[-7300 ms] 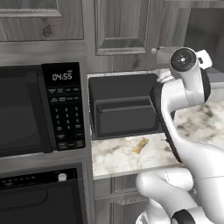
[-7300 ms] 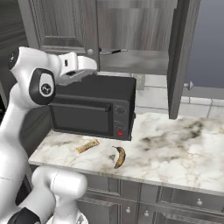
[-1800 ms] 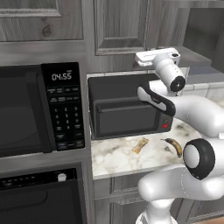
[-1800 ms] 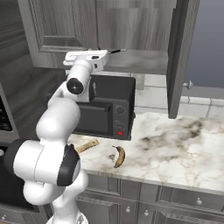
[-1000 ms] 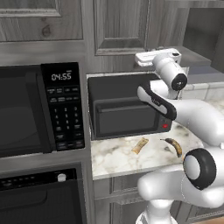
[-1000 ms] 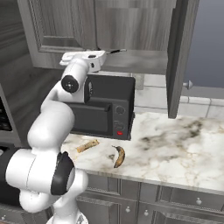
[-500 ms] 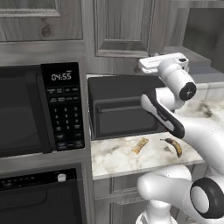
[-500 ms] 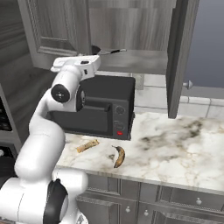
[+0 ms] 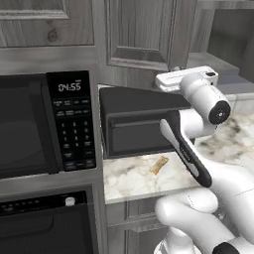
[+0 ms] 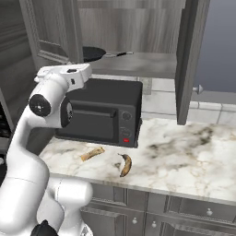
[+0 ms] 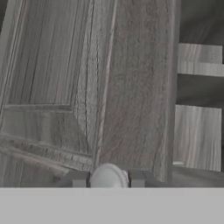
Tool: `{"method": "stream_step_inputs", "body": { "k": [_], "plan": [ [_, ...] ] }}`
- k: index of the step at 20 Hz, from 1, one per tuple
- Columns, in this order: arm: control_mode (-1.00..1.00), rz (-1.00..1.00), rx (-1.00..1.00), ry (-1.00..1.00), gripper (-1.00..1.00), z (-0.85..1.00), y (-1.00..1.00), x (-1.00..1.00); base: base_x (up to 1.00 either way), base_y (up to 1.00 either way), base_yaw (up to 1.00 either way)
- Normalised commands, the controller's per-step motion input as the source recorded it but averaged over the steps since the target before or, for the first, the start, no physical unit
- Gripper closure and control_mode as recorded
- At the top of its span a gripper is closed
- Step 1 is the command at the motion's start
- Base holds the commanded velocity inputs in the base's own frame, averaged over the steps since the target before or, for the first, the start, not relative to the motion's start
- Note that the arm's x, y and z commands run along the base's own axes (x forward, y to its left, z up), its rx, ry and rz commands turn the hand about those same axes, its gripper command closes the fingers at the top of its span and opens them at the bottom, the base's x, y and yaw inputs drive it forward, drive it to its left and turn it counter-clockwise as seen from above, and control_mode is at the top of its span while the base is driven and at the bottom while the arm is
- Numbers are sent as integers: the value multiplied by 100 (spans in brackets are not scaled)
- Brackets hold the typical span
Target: Pick the pan from the cabinet and place it on the stove. Then turn on the stove burner for the pan.
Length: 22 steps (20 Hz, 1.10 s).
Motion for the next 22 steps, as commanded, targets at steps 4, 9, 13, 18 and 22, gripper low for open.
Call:
{"method": "stream_step_inputs", "body": {
  "k": [4,9,13,18,22],
  "plan": [
    [-100,0,0,10,-100,-1,28,-60,0,0,0],
    [-100,0,2,1,-100,-5,6,-48,0,0,0],
    [-100,0,7,0,-100,9,-24,-48,0,0,0],
    [-100,6,9,0,-100,19,-55,-28,0,0,0],
    [-100,8,10,5,-100,7,-66,-5,0,0,0]
  ]
}}
